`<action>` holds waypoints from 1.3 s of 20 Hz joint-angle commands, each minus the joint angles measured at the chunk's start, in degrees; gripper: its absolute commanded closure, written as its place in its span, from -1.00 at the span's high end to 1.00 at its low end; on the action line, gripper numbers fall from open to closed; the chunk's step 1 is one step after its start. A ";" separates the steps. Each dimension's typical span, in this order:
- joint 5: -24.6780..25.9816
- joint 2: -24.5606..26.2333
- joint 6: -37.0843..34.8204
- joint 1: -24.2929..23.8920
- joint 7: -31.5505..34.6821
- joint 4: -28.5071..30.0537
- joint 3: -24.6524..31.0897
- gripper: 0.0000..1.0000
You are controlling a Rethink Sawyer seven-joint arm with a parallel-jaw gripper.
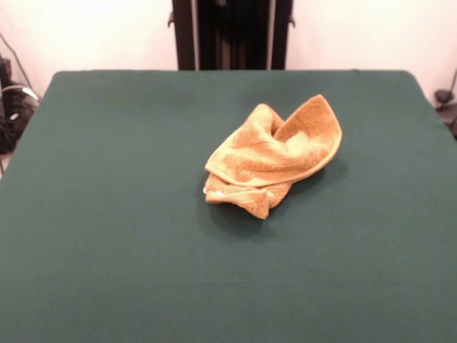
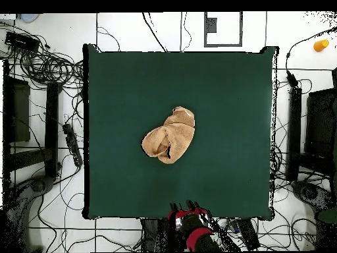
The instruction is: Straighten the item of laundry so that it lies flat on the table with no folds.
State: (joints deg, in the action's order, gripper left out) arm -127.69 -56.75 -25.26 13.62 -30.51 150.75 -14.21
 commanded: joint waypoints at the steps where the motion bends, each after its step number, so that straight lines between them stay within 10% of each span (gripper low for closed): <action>1: 10.85 -5.44 -0.56 3.23 7.12 8.38 -6.45 1.00; 10: 4.00 -7.47 0.62 16.40 16.73 7.12 -7.44 1.00; 17: 10.38 -13.83 7.45 28.15 36.47 4.74 -8.84 1.00; 21: -5.85 -7.00 5.55 38.92 37.58 0.19 -5.98 1.00; 26: -33.59 17.51 -9.60 51.62 32.07 -9.89 -3.34 1.00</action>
State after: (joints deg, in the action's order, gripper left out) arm -145.53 -52.51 -19.57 58.05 -13.20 144.72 -19.22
